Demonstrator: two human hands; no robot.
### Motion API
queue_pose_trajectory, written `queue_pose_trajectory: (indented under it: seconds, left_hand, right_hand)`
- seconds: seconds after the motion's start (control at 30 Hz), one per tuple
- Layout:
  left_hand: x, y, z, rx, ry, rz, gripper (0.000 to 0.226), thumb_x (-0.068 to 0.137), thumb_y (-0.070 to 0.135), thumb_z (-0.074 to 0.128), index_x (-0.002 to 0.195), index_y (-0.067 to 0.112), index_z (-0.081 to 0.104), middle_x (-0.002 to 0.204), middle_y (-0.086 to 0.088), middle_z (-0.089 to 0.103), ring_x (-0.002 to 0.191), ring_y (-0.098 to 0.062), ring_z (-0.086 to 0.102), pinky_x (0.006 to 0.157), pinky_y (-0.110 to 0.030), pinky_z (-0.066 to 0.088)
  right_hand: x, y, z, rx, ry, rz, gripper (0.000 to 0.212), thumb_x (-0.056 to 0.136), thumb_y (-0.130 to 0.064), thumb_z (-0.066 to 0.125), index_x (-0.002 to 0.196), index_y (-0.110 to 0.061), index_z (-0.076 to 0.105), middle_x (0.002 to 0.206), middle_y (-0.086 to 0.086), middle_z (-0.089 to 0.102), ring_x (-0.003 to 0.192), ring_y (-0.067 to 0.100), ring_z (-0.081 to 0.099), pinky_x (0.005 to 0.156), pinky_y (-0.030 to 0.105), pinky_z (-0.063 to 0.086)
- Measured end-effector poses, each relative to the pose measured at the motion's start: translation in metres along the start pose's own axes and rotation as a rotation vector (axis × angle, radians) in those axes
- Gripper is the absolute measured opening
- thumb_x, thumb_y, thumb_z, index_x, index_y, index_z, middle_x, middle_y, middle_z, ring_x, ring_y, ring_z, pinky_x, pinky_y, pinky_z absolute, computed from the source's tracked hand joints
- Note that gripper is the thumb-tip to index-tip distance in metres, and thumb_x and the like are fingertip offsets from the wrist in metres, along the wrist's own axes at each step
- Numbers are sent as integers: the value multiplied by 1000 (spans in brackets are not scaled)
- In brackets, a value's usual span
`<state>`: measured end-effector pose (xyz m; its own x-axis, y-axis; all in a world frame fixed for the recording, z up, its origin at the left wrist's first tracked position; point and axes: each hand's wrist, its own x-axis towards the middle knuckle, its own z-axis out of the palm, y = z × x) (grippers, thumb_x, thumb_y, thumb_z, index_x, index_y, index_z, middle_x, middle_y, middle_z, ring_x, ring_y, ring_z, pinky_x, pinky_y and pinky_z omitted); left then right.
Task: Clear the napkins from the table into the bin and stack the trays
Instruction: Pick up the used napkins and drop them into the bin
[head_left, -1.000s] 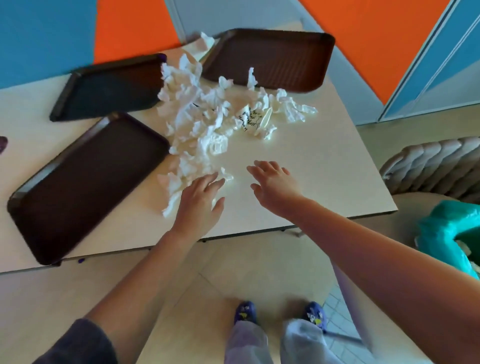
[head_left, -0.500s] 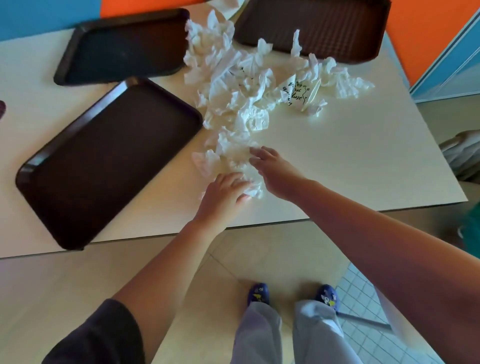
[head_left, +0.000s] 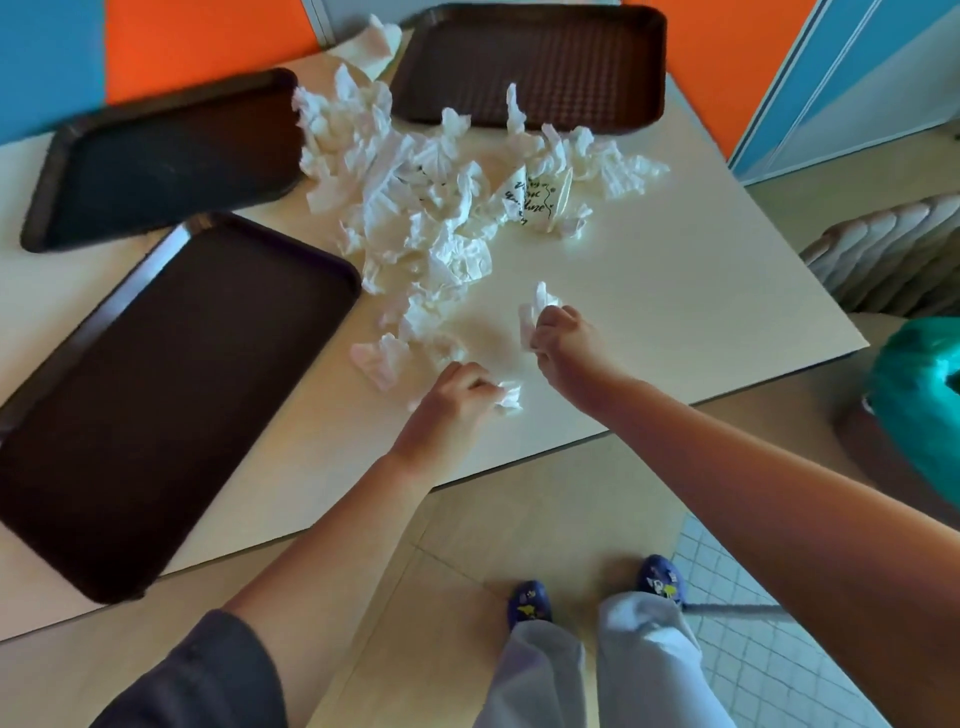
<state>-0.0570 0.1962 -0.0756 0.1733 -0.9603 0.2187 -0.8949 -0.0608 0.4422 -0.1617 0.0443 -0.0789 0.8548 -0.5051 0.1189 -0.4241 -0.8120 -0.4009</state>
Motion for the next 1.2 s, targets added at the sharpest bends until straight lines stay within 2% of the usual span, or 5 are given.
queue_pose_trajectory:
  seconds: [0.43,0.63,0.83,1.0,1.2]
  left_hand:
    - [89,69,25,-22,-21,203,21,87,17,52,91,7,70,79,-13,59,75,-30,53,61,-36,49]
    - [134,129,60,-135,-109,155,21,87,36,51,96,22,63,91,-4,58,89,-20,51,77,-38,49]
    - [192,200,113,-73,-136,231,30,79,44,69,73,19,52,77,1,50,79,-19,49,80,-43,42]
    - [233,276,172,-233,-267,288,31,85,4,60,116,-1,60,104,-17,55,96,-20,54,90,-26,43]
    - [267,348,237,-259,-307,452,11,79,2,69,89,-3,67,115,-22,51,97,-13,50,91,-22,45]
  right_hand:
    - [-50,69,-74,-54,161,93,39,49,27,61,85,13,64,72,28,59,60,41,58,43,42,54]
    - [-94,127,-118,3,154,303,23,83,8,45,99,7,62,105,25,54,101,37,49,81,45,48]
    - [-149,202,-165,-129,237,354,8,71,6,66,77,1,69,85,17,62,81,34,58,65,35,53]
    - [-210,275,-177,-88,282,513,8,71,5,62,76,3,68,83,23,62,77,40,57,64,40,53]
    - [-275,343,-169,-145,298,695,18,63,8,69,73,-7,70,72,10,64,67,34,54,55,34,50]
